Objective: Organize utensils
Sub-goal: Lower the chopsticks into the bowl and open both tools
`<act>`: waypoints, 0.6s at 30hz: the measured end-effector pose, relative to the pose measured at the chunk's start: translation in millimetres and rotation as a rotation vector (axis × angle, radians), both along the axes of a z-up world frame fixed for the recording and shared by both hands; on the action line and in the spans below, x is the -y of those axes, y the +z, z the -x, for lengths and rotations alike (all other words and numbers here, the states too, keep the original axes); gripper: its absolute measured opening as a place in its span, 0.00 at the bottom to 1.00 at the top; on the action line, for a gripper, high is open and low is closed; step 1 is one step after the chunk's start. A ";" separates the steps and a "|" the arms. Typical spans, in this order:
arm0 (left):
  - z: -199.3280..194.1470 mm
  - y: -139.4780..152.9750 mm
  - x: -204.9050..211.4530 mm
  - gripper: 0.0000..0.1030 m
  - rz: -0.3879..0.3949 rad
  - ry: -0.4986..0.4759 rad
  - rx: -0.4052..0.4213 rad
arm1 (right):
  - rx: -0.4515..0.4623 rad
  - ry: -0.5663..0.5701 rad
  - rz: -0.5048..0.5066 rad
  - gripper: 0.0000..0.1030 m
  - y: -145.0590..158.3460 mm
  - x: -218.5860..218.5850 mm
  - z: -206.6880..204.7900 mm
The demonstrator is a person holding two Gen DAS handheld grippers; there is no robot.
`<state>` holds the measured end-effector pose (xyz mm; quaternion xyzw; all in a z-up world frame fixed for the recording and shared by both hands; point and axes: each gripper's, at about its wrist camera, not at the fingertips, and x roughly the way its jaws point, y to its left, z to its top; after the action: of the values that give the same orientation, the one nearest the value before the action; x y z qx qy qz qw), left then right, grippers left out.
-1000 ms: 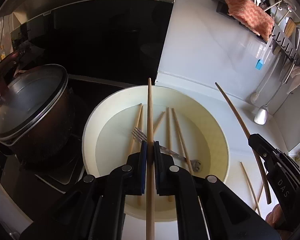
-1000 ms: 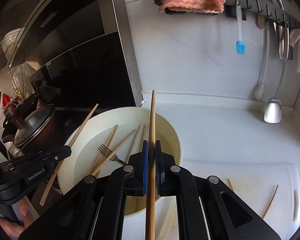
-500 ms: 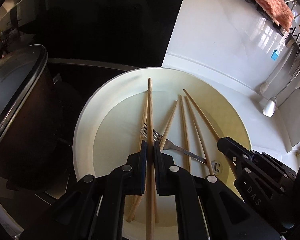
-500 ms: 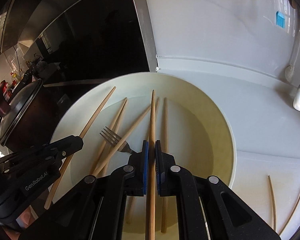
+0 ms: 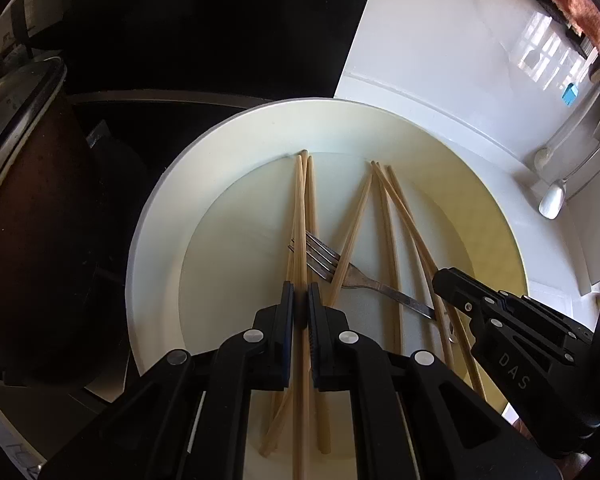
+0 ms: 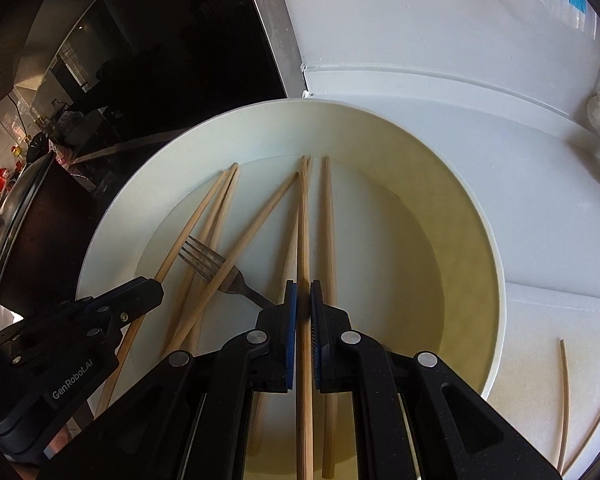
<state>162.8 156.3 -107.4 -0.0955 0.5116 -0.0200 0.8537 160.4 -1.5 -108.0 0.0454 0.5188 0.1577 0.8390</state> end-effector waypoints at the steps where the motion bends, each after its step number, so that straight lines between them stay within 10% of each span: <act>1: -0.8 -1.2 0.8 0.08 -0.007 -0.004 -0.007 | -0.010 0.000 -0.001 0.06 -1.1 -0.1 -1.0; 10: -3.2 -5.9 -0.2 0.10 -0.025 -0.007 -0.044 | -0.074 -0.002 0.009 0.07 -8.4 -0.5 -2.1; 18: 4.1 11.0 -6.9 0.50 -0.058 0.031 0.022 | -0.032 -0.021 0.019 0.08 4.5 7.8 3.9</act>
<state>158.7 163.2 -96.5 -0.0783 0.5010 0.0071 0.8619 156.6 -9.3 -103.5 0.0454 0.5333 0.1430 0.8325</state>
